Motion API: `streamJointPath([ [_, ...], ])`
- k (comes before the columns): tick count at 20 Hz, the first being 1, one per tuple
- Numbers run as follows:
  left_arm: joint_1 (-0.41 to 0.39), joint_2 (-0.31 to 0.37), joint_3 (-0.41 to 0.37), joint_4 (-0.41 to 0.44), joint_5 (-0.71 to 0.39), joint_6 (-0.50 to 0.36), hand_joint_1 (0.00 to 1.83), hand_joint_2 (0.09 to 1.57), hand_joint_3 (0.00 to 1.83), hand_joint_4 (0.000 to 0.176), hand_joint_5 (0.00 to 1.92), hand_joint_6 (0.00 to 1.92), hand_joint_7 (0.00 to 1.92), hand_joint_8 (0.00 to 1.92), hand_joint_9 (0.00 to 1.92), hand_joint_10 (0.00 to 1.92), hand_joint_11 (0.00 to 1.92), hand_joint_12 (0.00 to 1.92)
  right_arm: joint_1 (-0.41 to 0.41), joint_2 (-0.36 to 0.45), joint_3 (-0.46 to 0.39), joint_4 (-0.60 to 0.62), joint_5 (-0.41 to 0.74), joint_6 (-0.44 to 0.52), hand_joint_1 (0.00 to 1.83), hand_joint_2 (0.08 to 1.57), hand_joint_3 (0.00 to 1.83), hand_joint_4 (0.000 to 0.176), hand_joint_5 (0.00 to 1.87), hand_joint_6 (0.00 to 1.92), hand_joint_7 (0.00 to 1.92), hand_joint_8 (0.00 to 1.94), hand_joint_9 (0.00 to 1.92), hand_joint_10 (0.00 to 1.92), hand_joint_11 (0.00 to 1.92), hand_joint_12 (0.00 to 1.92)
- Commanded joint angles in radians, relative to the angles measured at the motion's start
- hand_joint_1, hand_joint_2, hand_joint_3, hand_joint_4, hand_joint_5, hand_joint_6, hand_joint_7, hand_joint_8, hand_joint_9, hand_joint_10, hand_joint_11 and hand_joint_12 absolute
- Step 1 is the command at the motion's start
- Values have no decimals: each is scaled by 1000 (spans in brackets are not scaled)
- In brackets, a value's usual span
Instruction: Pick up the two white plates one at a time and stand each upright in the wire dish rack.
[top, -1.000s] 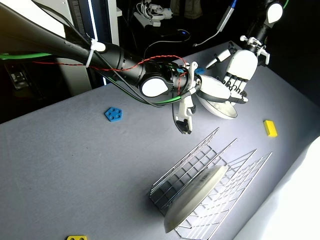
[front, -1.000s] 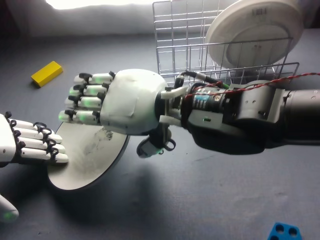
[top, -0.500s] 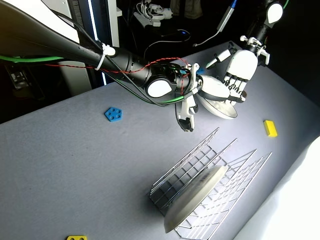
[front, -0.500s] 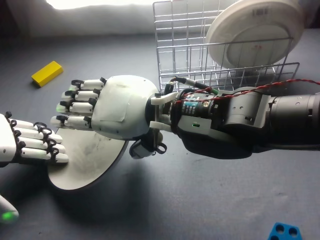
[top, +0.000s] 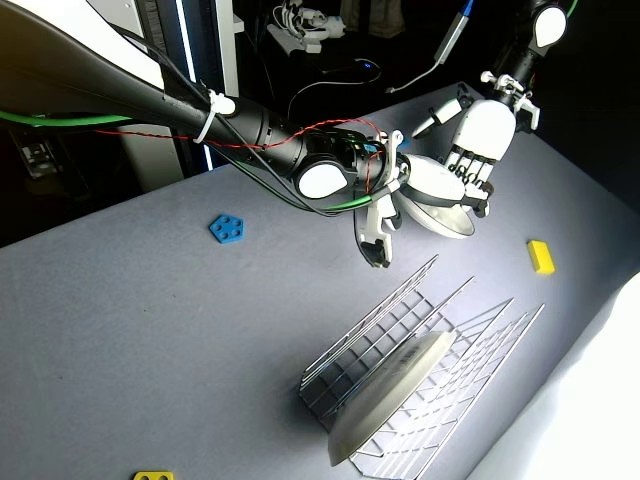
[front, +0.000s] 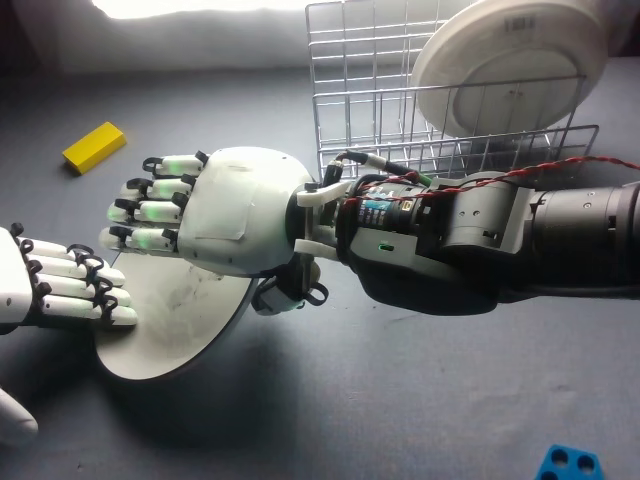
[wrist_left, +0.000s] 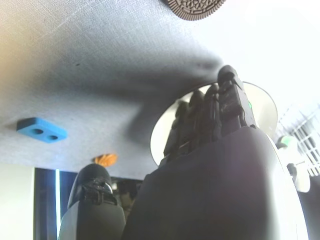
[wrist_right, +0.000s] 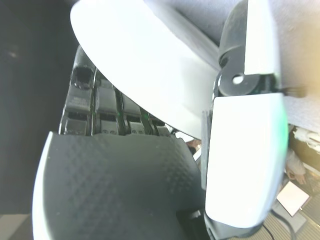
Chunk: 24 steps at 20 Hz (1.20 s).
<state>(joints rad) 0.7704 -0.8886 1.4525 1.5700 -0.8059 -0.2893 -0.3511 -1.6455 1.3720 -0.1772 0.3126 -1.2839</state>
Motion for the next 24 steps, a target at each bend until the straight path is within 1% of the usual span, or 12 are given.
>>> streamJointPath([
  [1, 4, -17, 1, 30, -4, -6, 0, 1054, 0, 0, 60, 1, 45, 7, 14, 5, 0, 0, 19, -1, -1, 1, 121, -3, 1195, 914, 8, 0, 207, 24, 173, 12, 208, 38, 0, 1045],
  [4, 5, -17, 1, 30, -4, -6, 0, 1052, 0, 0, 58, 3, 34, 1, 2, 0, 0, 0, 20, 0, -1, 1, 121, -4, 1306, 942, 5, 0, 487, 31, 522, 22, 495, 69, 54, 1273],
  [8, 8, -17, 1, 30, -4, -6, 0, 1046, 0, 0, 41, 0, 17, 0, 0, 0, 0, 0, 27, 2, -1, 1, 119, -10, 1301, 1019, 5, 0, 816, 36, 848, 16, 800, 76, 213, 1318],
  [10, 10, -17, 1, 30, -4, -6, 0, 1040, 0, 0, 71, 12, 37, 8, 11, 4, 0, 0, 30, 4, -1, 1, 119, -10, 1317, 1049, 4, 0, 928, 39, 944, 21, 913, 83, 419, 1288],
  [11, 11, -17, 1, 30, -3, -6, 0, 1040, 0, 0, 76, 13, 37, 8, 8, 3, 0, 0, 32, 5, -1, 1, 118, -11, 1252, 1103, 0, 9, 1001, 753, 1082, 586, 1024, 76, 613, 1151],
  [12, 12, -17, 2, 30, -3, -6, 0, 1035, 0, 0, 69, 9, 34, 6, 7, 2, 0, 0, 33, 6, -1, 1, 118, -11, 1350, 1107, 0, 0, 948, 967, 1048, 774, 918, 975, 645, 1233],
  [13, 13, -17, 2, 30, -3, -6, 0, 1041, 0, 0, 70, 8, 34, 5, 6, 1, 0, 0, 35, 6, -2, 1, 118, -11, 1377, 1087, 0, 0, 991, 877, 1075, 784, 940, 1121, 745, 1245],
  [14, 14, -17, 2, 30, -3, -6, 0, 1042, 0, 0, 67, 6, 29, 2, 0, 0, 0, 0, 37, 6, -2, 1, 118, -11, 1388, 1066, 0, 0, 1049, 744, 1104, 790, 989, 1092, 859, 1200],
  [16, 15, -17, 1, 30, -1, -8, 0, 1045, 0, 0, 71, 6, 35, 4, 5, 2, 0, 0, 42, 8, -2, 1, 120, -11, 1395, 1051, 0, 0, 1082, 654, 1117, 809, 1048, 1017, 1001, 1083],
  [18, 8, -16, 1, 29, -2, -16, 0, 1047, 0, 0, 61, 1, 30, 1, 2, 0, 0, 0, 51, 15, -5, 1, 119, -11, 1392, 1064, 0, 0, 1018, 758, 1079, 857, 1057, 1018, 1001, 1070],
  [20, -9, -9, -1, 25, -2, -17, 0, 1051, 1, 0, 63, 1, 38, 3, 5, 2, 0, 0, 60, 26, -14, 1, 119, -10, 1394, 1053, 0, 0, 1062, 700, 1120, 768, 1048, 1047, 984, 1111],
  [24, -78, 13, -10, 4, -13, -17, 0, 1043, 0, 0, 74, 6, 37, 3, 11, 3, 0, 0, 82, 44, -44, 1, 119, -8, 1395, 1050, 1, 0, 1051, 712, 1132, 750, 1064, 1016, 984, 1109],
])
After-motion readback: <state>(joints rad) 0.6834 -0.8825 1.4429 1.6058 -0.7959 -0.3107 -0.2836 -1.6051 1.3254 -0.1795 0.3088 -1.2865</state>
